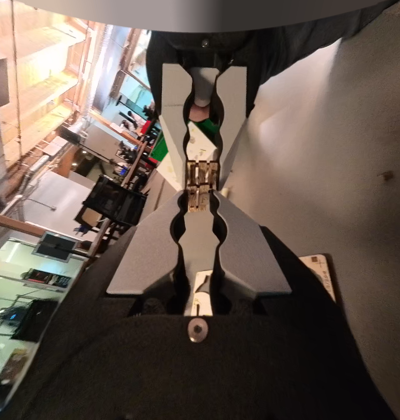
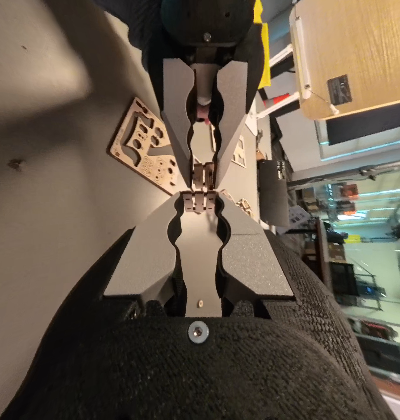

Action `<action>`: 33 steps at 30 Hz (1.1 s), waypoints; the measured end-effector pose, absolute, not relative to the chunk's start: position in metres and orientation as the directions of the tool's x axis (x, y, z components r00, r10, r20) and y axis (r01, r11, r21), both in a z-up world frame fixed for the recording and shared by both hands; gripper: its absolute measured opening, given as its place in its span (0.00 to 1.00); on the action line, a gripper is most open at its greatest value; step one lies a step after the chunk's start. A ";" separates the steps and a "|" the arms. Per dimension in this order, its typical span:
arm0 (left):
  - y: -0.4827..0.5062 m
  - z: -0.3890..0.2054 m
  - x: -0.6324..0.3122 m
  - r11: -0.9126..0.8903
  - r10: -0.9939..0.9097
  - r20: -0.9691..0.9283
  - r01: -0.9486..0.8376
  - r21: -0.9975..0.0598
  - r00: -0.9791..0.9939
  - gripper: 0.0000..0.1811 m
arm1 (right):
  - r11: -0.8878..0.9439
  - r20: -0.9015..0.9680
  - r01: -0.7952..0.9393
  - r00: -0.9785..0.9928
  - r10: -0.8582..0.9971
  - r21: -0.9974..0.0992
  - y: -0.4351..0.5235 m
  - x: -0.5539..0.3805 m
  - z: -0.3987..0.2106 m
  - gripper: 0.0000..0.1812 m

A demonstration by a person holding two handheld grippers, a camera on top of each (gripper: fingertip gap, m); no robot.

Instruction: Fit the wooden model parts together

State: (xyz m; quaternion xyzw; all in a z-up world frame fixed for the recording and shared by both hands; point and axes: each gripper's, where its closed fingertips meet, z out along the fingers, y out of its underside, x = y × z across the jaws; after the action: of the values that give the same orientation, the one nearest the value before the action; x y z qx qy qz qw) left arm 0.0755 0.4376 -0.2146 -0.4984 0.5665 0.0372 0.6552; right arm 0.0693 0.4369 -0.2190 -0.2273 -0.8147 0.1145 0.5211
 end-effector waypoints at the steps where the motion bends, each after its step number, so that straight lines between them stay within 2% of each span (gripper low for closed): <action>1: 0.436 -0.219 0.076 0.491 -0.548 -0.761 -0.603 -0.628 0.347 0.10 | 0.862 0.779 0.242 -0.371 0.506 -0.445 0.436 0.070 -0.222 0.14; 8: 0.435 -0.247 0.075 0.350 -0.728 -0.599 -0.570 -0.744 0.334 0.09 | 0.770 0.638 0.263 -0.440 0.632 -0.582 0.433 0.068 -0.249 0.14; 12: 0.435 -0.261 0.075 0.201 -0.824 -0.436 -0.533 -0.822 0.361 0.10 | 0.626 0.462 0.293 -0.469 0.753 -0.722 0.432 0.068 -0.261 0.14; 14: 0.435 -0.267 0.075 0.112 -0.858 -0.348 -0.522 -0.845 0.378 0.10 | 0.570 0.387 0.323 -0.481 0.787 -0.756 0.432 0.068 -0.267 0.14; 21: 0.435 -0.281 0.073 -0.072 -0.901 -0.162 -0.507 -0.859 0.402 0.10 | 0.402 0.186 0.390 -0.485 0.854 -0.829 0.431 0.067 -0.279 0.14; 28: 0.433 -0.298 0.072 -0.164 -0.920 -0.083 -0.569 -0.806 0.383 0.09 | 0.384 0.128 0.452 -0.499 0.857 -0.805 0.430 0.066 -0.294 0.14; 33: 0.433 -0.299 0.072 -0.188 -0.923 -0.050 -0.560 -0.807 0.381 0.09 | 0.351 0.083 0.464 -0.505 0.859 -0.813 0.431 0.066 -0.295 0.14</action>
State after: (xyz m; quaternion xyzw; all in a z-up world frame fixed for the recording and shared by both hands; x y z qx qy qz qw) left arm 0.0721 0.4328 -0.2987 -0.7343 0.5050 -0.2336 0.3888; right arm 0.0659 0.4306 -0.2951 -0.4244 -0.7798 0.3799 0.2598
